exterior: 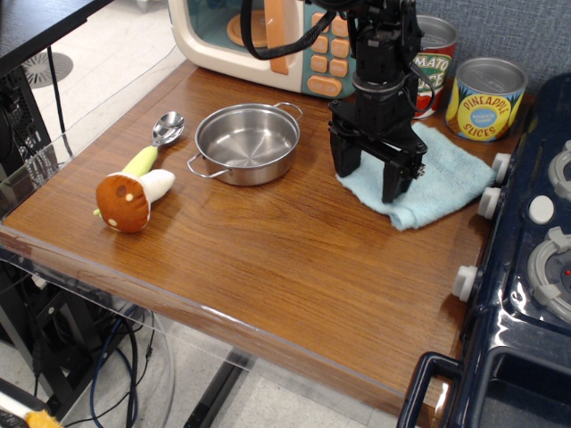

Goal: Move the blue towel in front of the cans

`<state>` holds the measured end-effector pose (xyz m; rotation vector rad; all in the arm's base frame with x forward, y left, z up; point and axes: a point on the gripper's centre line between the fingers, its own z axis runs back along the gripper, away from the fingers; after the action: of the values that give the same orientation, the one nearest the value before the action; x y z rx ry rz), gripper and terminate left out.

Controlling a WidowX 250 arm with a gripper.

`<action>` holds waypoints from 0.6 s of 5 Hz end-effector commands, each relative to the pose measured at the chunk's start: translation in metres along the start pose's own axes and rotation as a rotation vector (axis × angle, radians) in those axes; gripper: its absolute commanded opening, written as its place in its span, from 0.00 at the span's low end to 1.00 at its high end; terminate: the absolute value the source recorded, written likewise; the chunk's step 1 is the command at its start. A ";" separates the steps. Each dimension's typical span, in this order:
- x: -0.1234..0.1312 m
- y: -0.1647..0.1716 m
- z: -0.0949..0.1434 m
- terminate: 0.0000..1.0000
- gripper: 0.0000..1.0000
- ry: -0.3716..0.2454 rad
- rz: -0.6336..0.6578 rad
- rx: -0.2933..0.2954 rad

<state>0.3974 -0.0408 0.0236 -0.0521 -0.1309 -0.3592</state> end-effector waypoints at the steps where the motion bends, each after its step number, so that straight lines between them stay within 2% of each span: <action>1: -0.005 0.022 0.080 0.00 1.00 -0.140 0.001 0.002; 2: -0.018 0.026 0.090 0.00 1.00 -0.148 -0.041 0.024; 3: -0.018 0.026 0.090 0.00 1.00 -0.148 -0.041 0.024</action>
<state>0.3803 -0.0109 0.0848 -0.0691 -0.2195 -0.3931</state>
